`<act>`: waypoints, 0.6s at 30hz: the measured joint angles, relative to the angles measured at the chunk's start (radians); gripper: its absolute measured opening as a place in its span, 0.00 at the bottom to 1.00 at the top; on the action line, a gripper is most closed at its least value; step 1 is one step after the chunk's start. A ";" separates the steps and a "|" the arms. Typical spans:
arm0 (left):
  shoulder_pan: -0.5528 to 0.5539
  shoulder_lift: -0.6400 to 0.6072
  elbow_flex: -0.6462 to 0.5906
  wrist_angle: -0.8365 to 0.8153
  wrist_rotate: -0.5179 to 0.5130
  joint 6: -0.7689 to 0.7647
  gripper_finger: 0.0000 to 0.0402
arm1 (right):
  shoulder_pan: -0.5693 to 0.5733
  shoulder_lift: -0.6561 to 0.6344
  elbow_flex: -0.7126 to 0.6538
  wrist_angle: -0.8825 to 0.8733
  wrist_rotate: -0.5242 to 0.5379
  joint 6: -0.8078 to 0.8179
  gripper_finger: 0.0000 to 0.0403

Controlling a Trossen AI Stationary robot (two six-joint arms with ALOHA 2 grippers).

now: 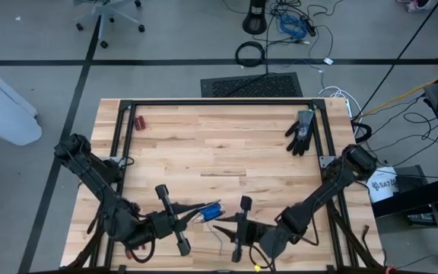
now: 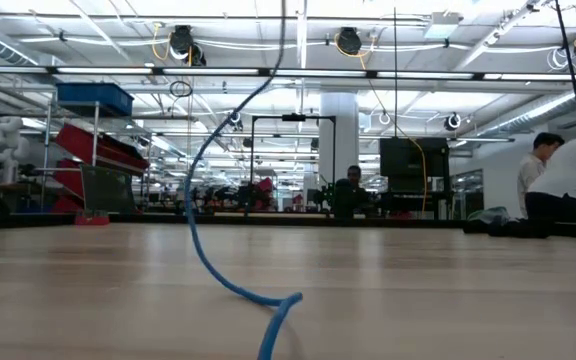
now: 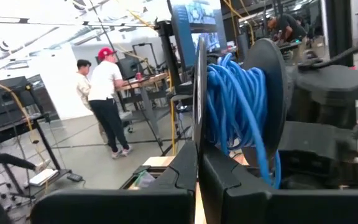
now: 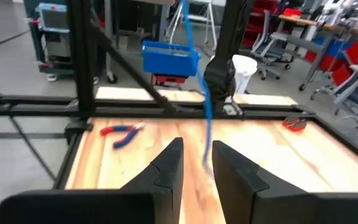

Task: Coil cords
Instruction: Coil the blue wire onto a spool

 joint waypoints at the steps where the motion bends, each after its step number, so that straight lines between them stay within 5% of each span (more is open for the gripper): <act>1: -0.002 0.000 0.000 0.000 -0.011 0.002 0.02 | 0.006 0.000 0.000 -0.014 -0.002 0.011 0.18; 18: -0.011 -0.001 0.000 0.000 -0.063 0.025 0.02 | -0.001 0.086 0.000 -0.145 -0.052 0.085 0.20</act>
